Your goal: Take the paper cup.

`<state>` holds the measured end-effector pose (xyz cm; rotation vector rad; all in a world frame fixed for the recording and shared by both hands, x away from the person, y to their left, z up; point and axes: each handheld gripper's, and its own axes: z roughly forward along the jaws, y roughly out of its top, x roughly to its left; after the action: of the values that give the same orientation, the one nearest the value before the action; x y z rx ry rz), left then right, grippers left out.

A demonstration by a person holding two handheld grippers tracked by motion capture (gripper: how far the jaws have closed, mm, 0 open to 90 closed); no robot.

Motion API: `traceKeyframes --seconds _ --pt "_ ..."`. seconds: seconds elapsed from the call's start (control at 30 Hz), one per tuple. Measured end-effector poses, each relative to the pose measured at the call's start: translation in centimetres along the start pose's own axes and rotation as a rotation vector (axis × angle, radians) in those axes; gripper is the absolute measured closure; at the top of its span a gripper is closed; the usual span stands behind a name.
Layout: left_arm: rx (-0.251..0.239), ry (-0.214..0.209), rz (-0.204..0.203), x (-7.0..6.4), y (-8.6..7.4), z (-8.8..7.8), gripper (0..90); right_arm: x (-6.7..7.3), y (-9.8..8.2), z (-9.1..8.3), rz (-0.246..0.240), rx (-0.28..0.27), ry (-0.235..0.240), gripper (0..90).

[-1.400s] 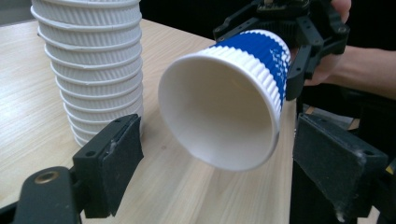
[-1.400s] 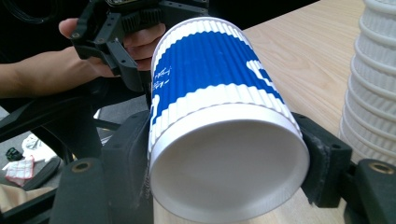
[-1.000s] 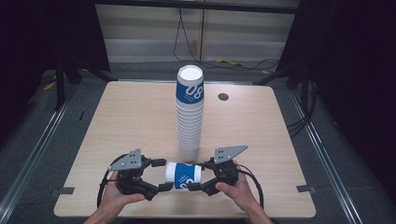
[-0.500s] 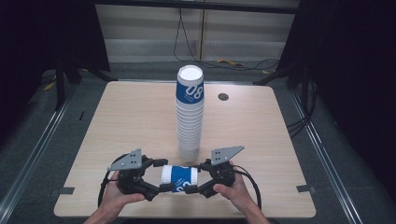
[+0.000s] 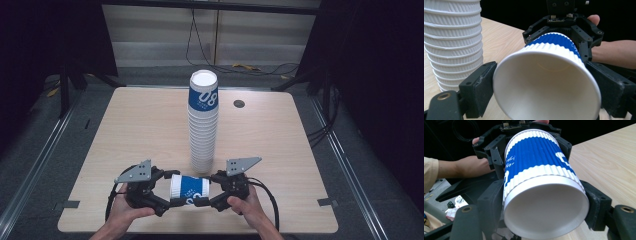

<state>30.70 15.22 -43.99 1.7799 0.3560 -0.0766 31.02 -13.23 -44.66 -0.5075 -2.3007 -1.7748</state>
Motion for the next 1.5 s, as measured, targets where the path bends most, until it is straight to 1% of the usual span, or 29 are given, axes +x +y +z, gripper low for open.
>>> traceKeyframes --seconds 0.07,0.1,0.13,0.17,0.23,0.3,0.33,0.37,0.4,0.43,0.5,0.63,0.67,0.93,1.07,1.17,1.2,1.23,1.3,1.37,1.4,1.43,1.47,1.5 --pt "0.007 0.006 -0.003 0.02 -0.01 0.02 12.1 0.01 0.00 0.09 0.001 -0.007 -0.003 28.8" --pt "0.004 -0.001 -0.007 0.07 -0.06 0.05 12.1 -0.01 0.02 0.10 0.001 -0.009 -0.002 28.8" --pt "0.002 0.006 -0.008 0.07 -0.10 0.07 12.2 0.00 0.03 0.10 0.002 -0.010 -0.002 28.8" --pt "0.003 0.007 -0.010 0.08 -0.13 0.07 12.0 0.04 0.03 0.06 0.002 -0.016 -0.010 28.8" --pt "0.004 0.005 -0.012 0.10 -0.17 0.07 12.1 0.02 0.03 -0.02 0.006 -0.022 -0.007 28.8" --pt "0.006 0.015 -0.012 0.07 -0.19 0.09 12.1 0.00 0.03 -0.07 0.009 -0.031 -0.007 28.8" --pt "0.006 0.015 -0.015 0.08 -0.19 0.08 11.6 0.13 0.03 -0.10 -0.002 -0.037 -0.027 28.9" --pt "0.008 -0.010 -0.019 0.16 -0.19 0.01 11.4 0.29 0.04 -0.08 -0.004 -0.044 -0.035 28.8" --pt "0.013 -0.013 -0.022 0.17 -0.16 -0.04 12.5 0.36 0.09 -0.01 -0.003 -0.039 -0.021 28.9" --pt "0.013 -0.009 -0.019 0.15 -0.16 -0.06 12.3 0.37 0.09 0.03 -0.004 -0.036 -0.018 28.9" --pt "0.013 -0.010 -0.025 0.16 -0.16 -0.02 12.6 0.20 0.04 0.03 0.002 -0.040 -0.010 28.9" --pt "0.003 -0.023 -0.031 0.22 -0.12 -0.06 13.0 0.14 0.08 -0.02 0.002 -0.037 -0.002 28.8" --pt "0.004 -0.024 -0.031 0.21 -0.12 -0.07 13.2 0.16 0.10 -0.04 -0.004 -0.032 -0.002 28.9" --pt "0.029 -0.032 -0.027 0.36 -0.12 -0.19 14.5 0.07 0.02 0.07 0.001 -0.023 0.006 28.5" --pt "0.034 -0.041 -0.016 0.34 -0.20 -0.14 14.7 0.12 0.04 0.14 -0.007 -0.001 0.002 28.0" --pt "0.050 -0.035 -0.011 0.32 -0.25 -0.15 15.7 0.07 -0.01 0.20 -0.008 0.012 -0.004 26.0" --pt "0.048 -0.043 -0.013 0.31 -0.31 -0.11 16.1 0.07 -0.01 0.24 -0.011 0.017 -0.009 24.8" --pt "0.051 -0.044 -0.009 0.27 -0.34 -0.07 17.2 0.09 -0.02 0.29 -0.013 0.020 -0.017 22.9" --pt "0.056 -0.041 -0.004 0.21 -0.36 -0.08 17.2 0.11 -0.03 0.31 -0.008 0.027 -0.015 22.2" --pt "0.055 -0.045 -0.004 0.24 -0.37 -0.10 17.2 0.08 -0.02 0.33 -0.007 0.029 -0.020 19.3" --pt "0.060 -0.038 -0.004 0.26 -0.35 -0.15 17.2 0.08 0.00 0.33 -0.008 0.031 -0.027 18.8" --pt "0.058 -0.048 -0.007 0.37 -0.37 -0.19 17.2 0.05 0.01 0.34 -0.009 0.029 -0.033 16.9" --pt "0.056 -0.045 -0.009 0.38 -0.37 -0.22 17.2 0.02 0.02 0.34 -0.003 0.032 -0.038 14.7" --pt "0.053 -0.045 -0.013 0.45 -0.37 -0.28 17.2 -0.01 0.03 0.32 -0.001 0.033 -0.041 14.5"
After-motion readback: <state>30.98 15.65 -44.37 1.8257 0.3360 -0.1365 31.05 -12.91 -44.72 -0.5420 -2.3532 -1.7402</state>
